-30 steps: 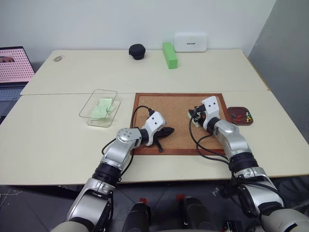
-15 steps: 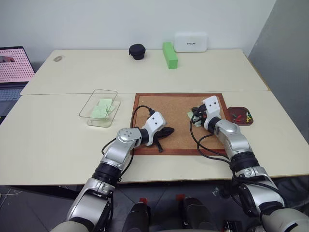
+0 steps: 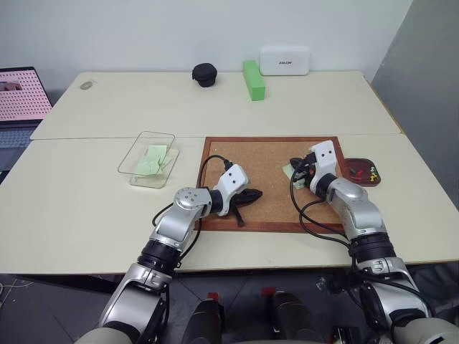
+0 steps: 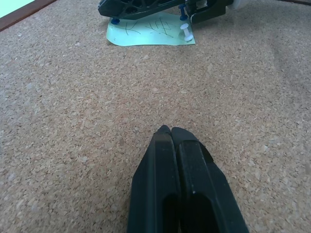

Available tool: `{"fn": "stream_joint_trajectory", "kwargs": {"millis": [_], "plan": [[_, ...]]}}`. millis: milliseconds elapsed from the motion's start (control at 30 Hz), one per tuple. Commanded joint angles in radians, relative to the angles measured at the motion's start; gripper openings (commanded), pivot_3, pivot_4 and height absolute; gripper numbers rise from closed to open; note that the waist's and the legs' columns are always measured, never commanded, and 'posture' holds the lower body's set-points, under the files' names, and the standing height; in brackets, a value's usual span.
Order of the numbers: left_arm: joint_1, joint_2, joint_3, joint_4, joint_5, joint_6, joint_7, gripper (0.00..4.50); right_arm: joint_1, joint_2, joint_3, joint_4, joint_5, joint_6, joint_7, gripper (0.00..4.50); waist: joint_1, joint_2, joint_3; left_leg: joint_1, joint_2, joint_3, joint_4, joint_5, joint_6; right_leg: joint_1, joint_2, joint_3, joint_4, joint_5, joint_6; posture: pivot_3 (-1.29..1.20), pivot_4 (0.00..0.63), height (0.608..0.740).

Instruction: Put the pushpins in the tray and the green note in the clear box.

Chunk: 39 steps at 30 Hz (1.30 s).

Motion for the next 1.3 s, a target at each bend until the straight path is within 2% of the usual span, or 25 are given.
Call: {"fn": "stream_joint_trajectory", "kwargs": {"millis": [33, 467, 833, 1067, 1300], "plan": [[-0.001, -0.004, -0.025, 0.003, 0.009, 0.011, -0.011, 0.00, -0.009, -0.011, -0.039, -0.118, 0.031, -0.003, -0.013, 0.06, 0.000, 0.000, 0.000, 0.000, 0.000, 0.000, 0.000, 0.000, 0.000, 0.000, 0.000, 0.000, 0.000, 0.000, 0.000, 0.00, 0.150, 0.740], [0.004, -0.004, -0.044, 0.005, 0.030, 0.040, -0.001, 0.00, 0.009, -0.027, -0.051, -0.203, 0.039, 0.043, -0.020, 0.06, 0.002, 0.000, 0.000, 0.000, 0.000, 0.000, 0.000, 0.000, 0.000, 0.000, 0.000, 0.000, 0.000, 0.000, 0.000, 0.00, 0.150, 0.740], [0.024, 0.015, -0.062, -0.004, 0.050, 0.049, 0.011, 0.00, 0.134, -0.102, -0.164, -0.402, 0.042, 0.140, -0.112, 0.06, 0.011, 0.000, 0.000, 0.001, 0.000, 0.000, 0.000, 0.000, 0.000, 0.001, 0.000, 0.000, 0.000, 0.000, 0.000, 0.00, 0.150, 0.740], [0.019, 0.013, -0.073, 0.001, 0.051, 0.056, 0.001, 0.00, 0.158, -0.185, -0.265, -0.340, -0.003, 0.150, -0.219, 0.06, 0.016, 0.000, 0.000, 0.001, 0.000, 0.000, 0.000, 0.000, 0.000, 0.001, 0.000, 0.000, -0.001, 0.000, 0.000, 0.00, 0.150, 0.740], [0.025, 0.023, -0.101, -0.018, 0.052, 0.063, -0.029, 0.00, 0.094, -0.209, -0.320, -0.178, 0.036, 0.164, -0.227, 0.06, 0.014, 0.001, -0.001, 0.002, 0.000, 0.001, 0.000, 0.000, 0.000, 0.002, 0.000, 0.000, -0.001, 0.000, 0.000, 0.00, 0.150, 0.740]]}}
